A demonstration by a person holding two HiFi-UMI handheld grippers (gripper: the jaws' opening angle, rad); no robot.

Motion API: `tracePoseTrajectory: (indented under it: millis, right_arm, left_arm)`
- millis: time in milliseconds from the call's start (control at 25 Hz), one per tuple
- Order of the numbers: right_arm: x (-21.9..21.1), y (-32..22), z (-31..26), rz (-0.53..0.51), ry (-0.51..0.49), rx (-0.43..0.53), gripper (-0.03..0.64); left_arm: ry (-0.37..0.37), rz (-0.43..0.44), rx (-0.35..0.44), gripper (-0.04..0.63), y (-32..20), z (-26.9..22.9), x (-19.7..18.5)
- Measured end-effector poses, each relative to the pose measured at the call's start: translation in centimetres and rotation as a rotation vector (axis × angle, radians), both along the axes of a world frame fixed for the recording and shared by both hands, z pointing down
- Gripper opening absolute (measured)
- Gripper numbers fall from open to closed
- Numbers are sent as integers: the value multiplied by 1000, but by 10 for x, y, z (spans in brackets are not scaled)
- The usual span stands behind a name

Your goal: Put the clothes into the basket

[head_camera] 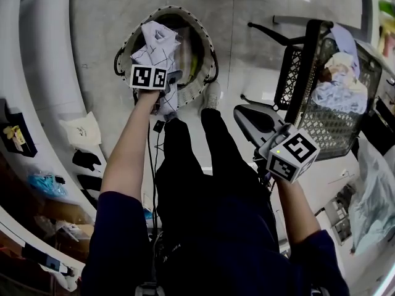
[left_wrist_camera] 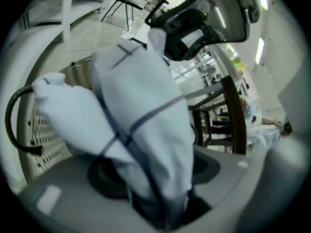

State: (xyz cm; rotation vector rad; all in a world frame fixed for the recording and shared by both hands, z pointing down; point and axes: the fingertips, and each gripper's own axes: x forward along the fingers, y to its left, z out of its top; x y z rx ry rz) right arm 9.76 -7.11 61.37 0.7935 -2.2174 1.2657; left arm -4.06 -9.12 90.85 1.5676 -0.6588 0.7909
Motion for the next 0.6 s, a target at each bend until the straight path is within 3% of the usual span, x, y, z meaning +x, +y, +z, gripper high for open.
tracePoseTrajectory:
  millis: [160, 320, 600]
  right_arm:
    - [-2, 2, -1, -3, -5, 0, 9]
    - [-7, 3, -2, -3, -13, -2, 9]
    - [-27, 0, -23, -15, -47, 38, 9]
  left_arm:
    - [-4, -7, 22, 366, 2, -3, -6]
    - [22, -9, 110, 362, -10, -27, -7]
    - [77, -60, 179, 360, -22, -77, -7]
